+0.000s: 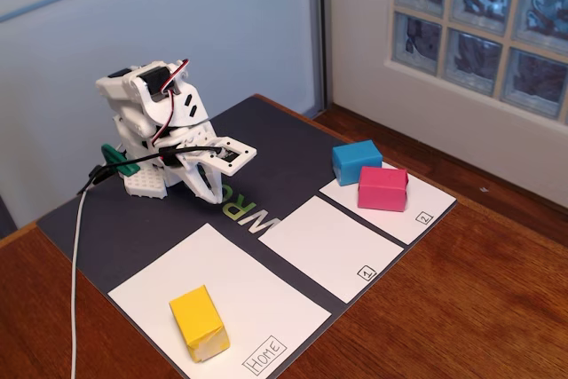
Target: Move box yellow to zone 1
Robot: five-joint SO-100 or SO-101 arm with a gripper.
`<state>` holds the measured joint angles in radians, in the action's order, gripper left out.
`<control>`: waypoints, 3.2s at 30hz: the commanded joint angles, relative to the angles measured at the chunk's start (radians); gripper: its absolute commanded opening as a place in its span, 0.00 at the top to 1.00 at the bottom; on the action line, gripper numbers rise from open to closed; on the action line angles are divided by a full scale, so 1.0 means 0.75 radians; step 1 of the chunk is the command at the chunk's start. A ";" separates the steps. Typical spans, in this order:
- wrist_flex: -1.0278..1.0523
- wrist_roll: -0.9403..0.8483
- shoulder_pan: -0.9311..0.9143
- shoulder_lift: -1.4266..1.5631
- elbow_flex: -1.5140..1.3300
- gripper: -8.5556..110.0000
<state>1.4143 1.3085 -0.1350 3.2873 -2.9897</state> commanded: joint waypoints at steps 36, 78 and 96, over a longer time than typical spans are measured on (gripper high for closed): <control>0.022 -0.008 0.004 0.070 -0.065 0.93; 0.020 -0.010 -0.049 0.063 -0.065 0.93; -0.254 0.133 0.018 0.022 0.012 0.93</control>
<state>1.2517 1.3959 -0.1289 3.2873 -3.0342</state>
